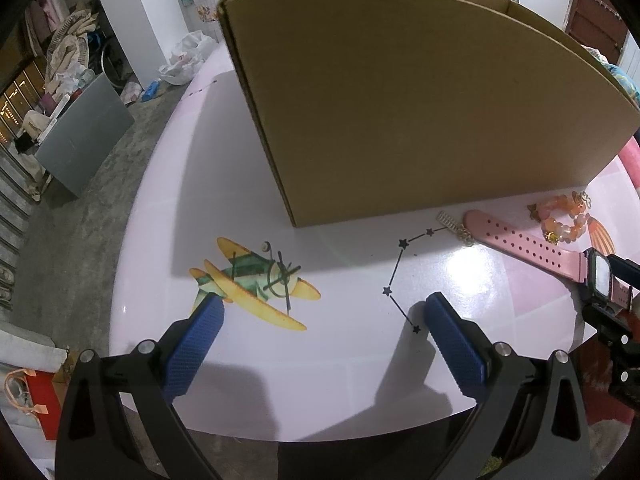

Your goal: Organize jewelry

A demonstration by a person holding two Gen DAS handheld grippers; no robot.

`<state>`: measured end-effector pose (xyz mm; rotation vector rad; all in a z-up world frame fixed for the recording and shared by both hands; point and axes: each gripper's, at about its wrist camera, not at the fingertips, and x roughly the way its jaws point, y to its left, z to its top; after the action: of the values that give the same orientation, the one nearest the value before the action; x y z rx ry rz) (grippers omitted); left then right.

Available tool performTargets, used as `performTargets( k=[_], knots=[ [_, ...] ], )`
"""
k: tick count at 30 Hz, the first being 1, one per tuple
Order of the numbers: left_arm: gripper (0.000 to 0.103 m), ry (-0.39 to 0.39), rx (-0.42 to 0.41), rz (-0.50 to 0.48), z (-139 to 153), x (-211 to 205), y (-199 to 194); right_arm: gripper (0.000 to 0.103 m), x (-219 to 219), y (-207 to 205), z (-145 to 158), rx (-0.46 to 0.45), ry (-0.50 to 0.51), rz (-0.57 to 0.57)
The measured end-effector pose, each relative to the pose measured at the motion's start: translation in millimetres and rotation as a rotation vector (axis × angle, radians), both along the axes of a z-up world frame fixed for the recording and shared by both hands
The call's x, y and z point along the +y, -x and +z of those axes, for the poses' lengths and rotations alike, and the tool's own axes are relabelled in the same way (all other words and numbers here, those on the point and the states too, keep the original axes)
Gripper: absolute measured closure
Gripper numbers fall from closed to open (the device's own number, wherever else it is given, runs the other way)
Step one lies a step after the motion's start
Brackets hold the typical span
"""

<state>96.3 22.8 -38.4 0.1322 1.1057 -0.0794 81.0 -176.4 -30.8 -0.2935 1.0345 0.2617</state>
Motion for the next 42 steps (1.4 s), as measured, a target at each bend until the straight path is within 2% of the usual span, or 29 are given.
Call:
performTargets(
  k=[7,16,27,31,34,35,39,42],
  knots=[
    [0.004,-0.003,-0.002,0.000,0,0,1,0.050,5,-3,-4,0.007,-0.007,0.006],
    [0.004,-0.015,-0.006,0.000,3,-4,1,0.059,6,-4,-5,0.017,-0.025,0.007],
    [0.004,-0.023,-0.018,-0.005,4,-8,3,0.059,-5,-6,3,0.079,-0.139,-0.039],
    [0.004,-0.042,-0.046,-0.035,5,-8,6,0.059,-10,-7,9,0.102,-0.204,-0.071],
    [0.004,-0.090,-0.110,-0.051,9,-9,11,0.059,-19,-14,8,0.130,-0.268,-0.099],
    [0.004,-0.086,-0.131,-0.062,11,-9,13,0.059,-20,-14,9,0.143,-0.291,-0.110],
    [0.005,0.053,-0.200,-0.139,26,-11,29,0.059,-31,-25,9,0.207,-0.401,-0.157],
    [0.008,0.124,-0.246,-0.208,35,-19,40,0.059,-39,-27,9,0.256,-0.496,-0.192]
  ],
)
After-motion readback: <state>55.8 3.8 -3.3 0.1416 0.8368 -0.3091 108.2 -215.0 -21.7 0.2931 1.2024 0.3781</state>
